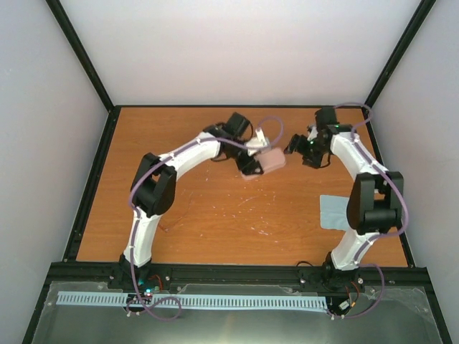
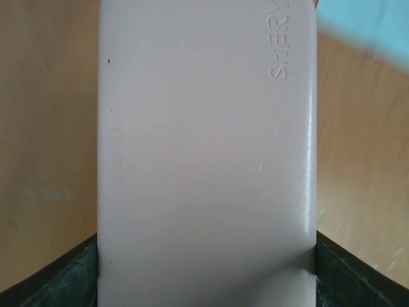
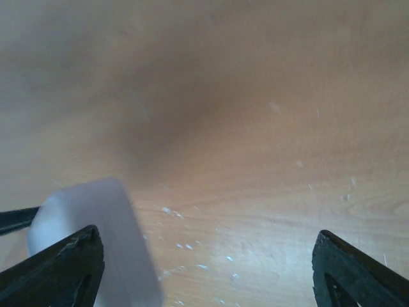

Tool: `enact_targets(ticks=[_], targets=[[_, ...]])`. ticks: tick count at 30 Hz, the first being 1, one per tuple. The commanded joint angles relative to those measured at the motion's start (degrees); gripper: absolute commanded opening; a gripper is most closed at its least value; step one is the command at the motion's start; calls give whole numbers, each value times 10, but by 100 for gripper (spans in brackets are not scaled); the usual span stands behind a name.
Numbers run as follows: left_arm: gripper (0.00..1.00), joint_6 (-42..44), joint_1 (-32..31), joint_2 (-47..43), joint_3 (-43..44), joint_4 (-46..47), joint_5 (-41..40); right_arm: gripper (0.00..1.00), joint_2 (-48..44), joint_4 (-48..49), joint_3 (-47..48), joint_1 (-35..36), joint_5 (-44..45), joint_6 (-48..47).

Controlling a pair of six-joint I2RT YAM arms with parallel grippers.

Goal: Organize the sunglasses
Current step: Open the sunglasses case at the center of the board.

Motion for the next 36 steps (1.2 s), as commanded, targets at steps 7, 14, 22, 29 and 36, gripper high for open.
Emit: enact_targets(ticks=[7, 14, 22, 29, 36], targets=[[37, -242, 140, -8, 167, 82, 579, 87, -159, 264, -24, -58, -220, -37], [29, -882, 174, 46, 101, 795, 811, 89, -205, 634, -157, -35, -300, 188], [29, -737, 186, 64, 189, 569, 851, 100, -152, 579, -76, 52, -273, 135], [29, -630, 184, 40, 197, 425, 876, 100, -135, 561, -65, 68, -267, 111], [29, -575, 178, 18, 200, 353, 884, 100, -136, 572, -67, 70, -241, 97]])
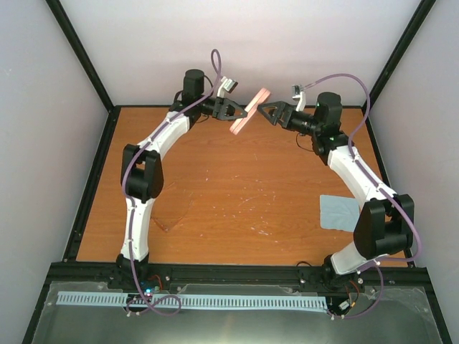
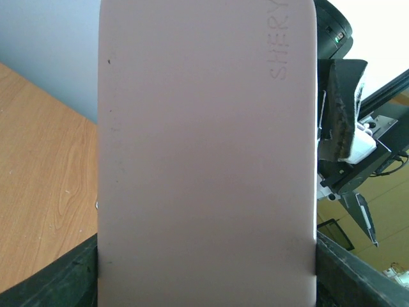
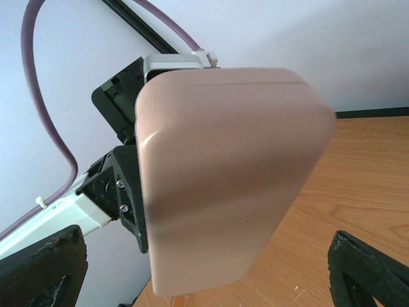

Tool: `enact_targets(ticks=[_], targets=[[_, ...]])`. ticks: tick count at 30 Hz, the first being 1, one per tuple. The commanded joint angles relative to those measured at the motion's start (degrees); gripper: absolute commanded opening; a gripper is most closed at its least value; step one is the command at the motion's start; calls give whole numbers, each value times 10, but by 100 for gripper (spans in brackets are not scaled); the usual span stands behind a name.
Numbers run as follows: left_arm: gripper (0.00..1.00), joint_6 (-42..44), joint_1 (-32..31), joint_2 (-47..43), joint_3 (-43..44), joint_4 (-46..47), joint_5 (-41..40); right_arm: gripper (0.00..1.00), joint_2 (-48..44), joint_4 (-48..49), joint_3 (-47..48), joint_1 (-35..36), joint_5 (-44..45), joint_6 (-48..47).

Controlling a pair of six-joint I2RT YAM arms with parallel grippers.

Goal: Organize the sunglasses
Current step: Open the sunglasses case at the center of the board.

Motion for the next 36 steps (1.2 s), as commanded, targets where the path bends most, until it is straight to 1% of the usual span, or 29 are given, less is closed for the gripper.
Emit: enact_targets(ticks=[1, 4, 8, 13, 15, 20, 22, 24, 29, 33, 36], targets=[[29, 54, -4, -46, 34, -57, 229, 100, 6, 24, 12, 4, 13, -14], [29, 63, -7, -53, 31, -69, 229, 100, 16, 41, 13, 6, 5, -6], [29, 72, -8, -60, 32, -82, 229, 100, 28, 40, 19, 12, 4, -9], [29, 77, -11, -64, 31, -91, 229, 100, 44, 91, 22, 14, -20, 18], [29, 77, -12, -64, 29, -91, 229, 100, 51, 100, 31, 32, -29, 22], [29, 70, -14, -64, 29, -86, 229, 100, 66, 110, 38, 42, -46, 27], [29, 65, -15, -63, 29, -82, 229, 97, 70, 123, 34, 41, -51, 35], [29, 63, -16, -63, 30, -81, 229, 94, 68, 134, 30, 41, -53, 41], [29, 54, -16, -61, 29, -78, 229, 98, 56, 141, 13, 42, -54, 41], [29, 47, -16, -59, 29, -72, 229, 95, 49, 153, 1, 42, -56, 46], [29, 39, -16, -56, 31, -69, 229, 95, 46, 164, -4, 40, -61, 50]])
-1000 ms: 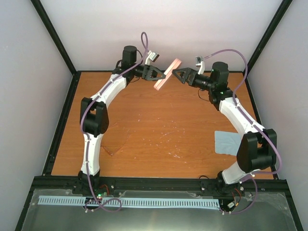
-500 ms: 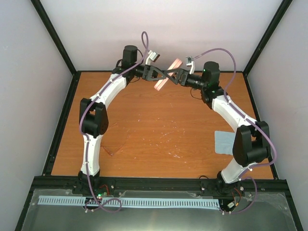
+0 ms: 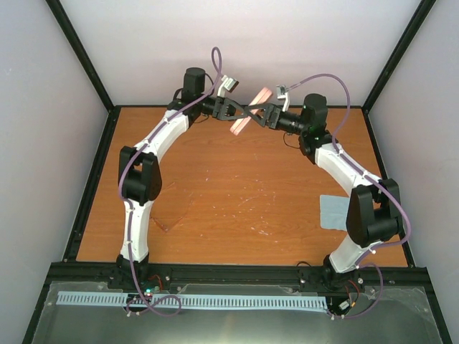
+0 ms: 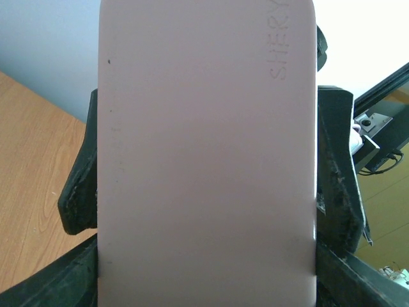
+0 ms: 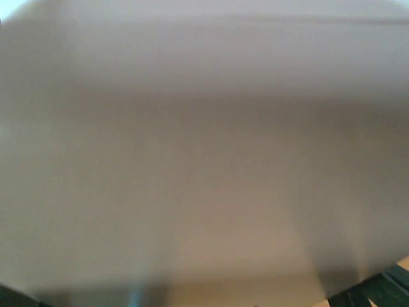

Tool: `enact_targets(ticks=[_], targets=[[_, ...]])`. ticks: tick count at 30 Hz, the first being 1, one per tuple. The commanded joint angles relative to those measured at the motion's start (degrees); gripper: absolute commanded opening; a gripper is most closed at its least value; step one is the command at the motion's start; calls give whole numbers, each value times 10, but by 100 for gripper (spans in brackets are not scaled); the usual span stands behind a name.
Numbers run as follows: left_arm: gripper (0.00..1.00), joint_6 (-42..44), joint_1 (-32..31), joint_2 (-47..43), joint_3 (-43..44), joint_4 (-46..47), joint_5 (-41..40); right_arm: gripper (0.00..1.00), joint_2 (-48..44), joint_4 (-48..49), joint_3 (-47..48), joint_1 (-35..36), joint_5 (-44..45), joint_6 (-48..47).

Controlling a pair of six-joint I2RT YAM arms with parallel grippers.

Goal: Organize the sunglasses
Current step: Open the sunglasses case at the center of the board.

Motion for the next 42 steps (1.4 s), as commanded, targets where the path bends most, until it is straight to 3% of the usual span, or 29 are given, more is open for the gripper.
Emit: enact_targets(ticks=[1, 10, 18, 28, 30, 31, 32, 34, 38, 42], targets=[[29, -17, -4, -24, 32, 17, 233, 95, -23, 35, -14, 0, -16, 7], [29, -17, -4, -25, 37, 13, 233, 92, -25, 183, -67, -20, -43, 96], [29, -15, -5, -26, 37, 11, 233, 90, -12, 231, -63, -35, -55, 130], [29, -14, -7, -27, 37, 8, 233, 60, -3, 255, -64, -35, -61, 147], [38, -16, -7, -27, 37, 9, 233, 53, -2, 256, -64, -35, -61, 148], [52, -21, -7, -26, 34, 13, 233, 50, -3, 255, -63, -36, -61, 147], [74, -33, -7, -25, 31, 24, 232, 48, -4, 249, -63, -35, -60, 144], [98, -57, -7, -25, 21, 62, 232, 46, -9, 224, -63, -35, -54, 128], [100, -79, -2, -29, 6, 111, 214, 42, -25, 153, -62, -35, -33, 77], [100, -117, 11, -58, -50, 232, 168, 39, -41, 70, -52, -36, -11, 29]])
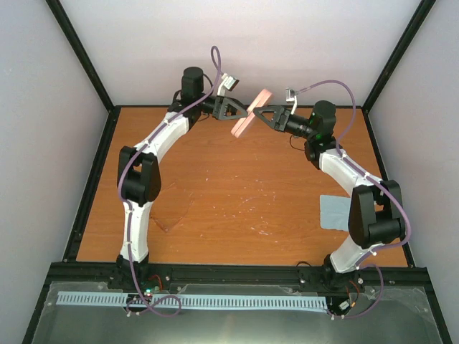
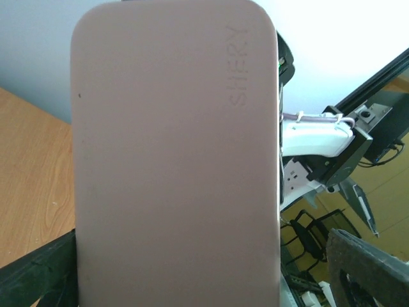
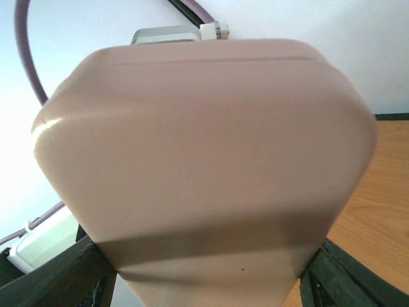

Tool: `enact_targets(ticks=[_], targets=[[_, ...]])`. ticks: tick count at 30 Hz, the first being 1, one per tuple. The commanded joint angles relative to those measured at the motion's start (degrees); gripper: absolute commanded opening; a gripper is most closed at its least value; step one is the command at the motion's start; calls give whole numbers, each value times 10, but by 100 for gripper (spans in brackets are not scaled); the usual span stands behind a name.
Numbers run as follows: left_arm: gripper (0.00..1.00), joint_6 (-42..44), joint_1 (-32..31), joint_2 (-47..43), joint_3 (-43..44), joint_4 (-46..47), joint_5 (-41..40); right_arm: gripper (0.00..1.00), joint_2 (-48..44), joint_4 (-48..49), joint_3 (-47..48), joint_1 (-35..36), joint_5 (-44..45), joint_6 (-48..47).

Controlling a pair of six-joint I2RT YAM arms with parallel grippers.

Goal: Organize the sunglasses
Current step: Open the sunglasses case at the center of the board.

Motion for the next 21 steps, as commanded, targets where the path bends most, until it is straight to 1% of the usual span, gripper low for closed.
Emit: enact_targets(ticks=[1, 2, 3, 4, 5, 6, 7, 8, 9, 10, 11, 12, 13, 14, 15, 16, 21], targets=[[100, -49, 11, -58, -49, 149, 150, 36, -38, -97, 16, -1, 36, -75], [100, -38, 13, -64, -63, 151, 137, 34, -41, -118, 21, -1, 43, -87], [100, -11, 13, -72, -75, 133, 123, 30, -43, -137, 24, -1, 53, -98], [100, 53, 14, -77, -78, 67, 100, 26, -45, -161, 29, -1, 64, -108], [100, 173, 14, -78, -60, -66, 63, 20, -47, -193, 39, -2, 78, -120], [100, 322, 10, -72, -20, -233, -1, 17, -48, -234, 49, -1, 89, -139], [100, 475, -1, -64, 43, -364, -81, 16, -50, -264, 57, -1, 95, -154], [100, 592, -12, -59, 70, -441, -149, 15, -53, -281, 59, -1, 103, -163], [100, 615, -17, -60, 71, -460, -201, 11, -56, -297, 59, -1, 112, -169], [99, 610, -14, -63, 64, -453, -225, 10, -59, -308, 58, -1, 117, -176], [96, 596, -7, -64, 58, -443, -233, 9, -61, -316, 56, -1, 119, -179], [86, 590, -3, -66, 55, -437, -246, 9, -61, -323, 55, -1, 117, -181], [70, 589, -3, -67, 55, -439, -264, 8, -61, -330, 55, -1, 117, -183], [57, 588, -2, -69, 55, -440, -275, 8, -61, -334, 53, -1, 116, -183], [49, 592, -2, -70, 56, -444, -278, 8, -62, -331, 48, -1, 115, -181], [47, 597, -2, -70, 57, -448, -276, 8, -64, -326, 44, -1, 116, -176], [48, 610, -6, -70, 45, -455, -264, 8, -67, -296, 35, -1, 103, -159]])
